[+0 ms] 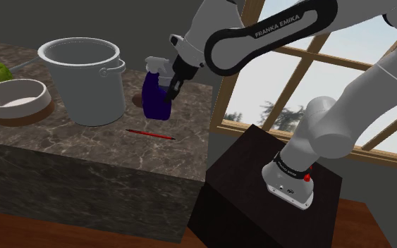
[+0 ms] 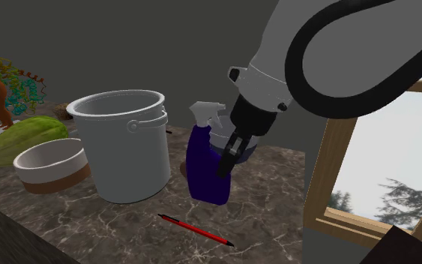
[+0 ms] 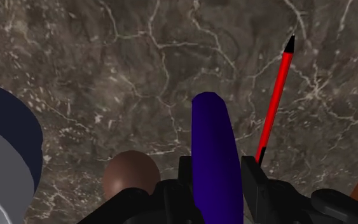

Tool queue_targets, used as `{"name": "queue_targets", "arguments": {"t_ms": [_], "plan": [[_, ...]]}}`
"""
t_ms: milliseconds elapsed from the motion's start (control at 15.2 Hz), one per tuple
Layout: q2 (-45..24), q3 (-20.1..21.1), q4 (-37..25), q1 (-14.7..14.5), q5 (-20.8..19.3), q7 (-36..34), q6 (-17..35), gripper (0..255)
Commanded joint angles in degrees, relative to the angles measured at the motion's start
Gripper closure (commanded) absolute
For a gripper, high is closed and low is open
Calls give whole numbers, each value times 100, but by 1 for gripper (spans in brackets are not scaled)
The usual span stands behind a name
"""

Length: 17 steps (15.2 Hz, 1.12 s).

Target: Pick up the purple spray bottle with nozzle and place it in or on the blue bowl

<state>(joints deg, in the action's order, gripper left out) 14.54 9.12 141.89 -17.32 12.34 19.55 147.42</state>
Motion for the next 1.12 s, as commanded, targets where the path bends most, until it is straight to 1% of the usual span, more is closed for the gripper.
{"name": "queue_targets", "arguments": {"t_ms": [0, 1056], "plan": [[86, -1, -86, 9, -25, -32, -172, 255], [562, -52, -924, 76, -176, -204, -1480, 255]]}}
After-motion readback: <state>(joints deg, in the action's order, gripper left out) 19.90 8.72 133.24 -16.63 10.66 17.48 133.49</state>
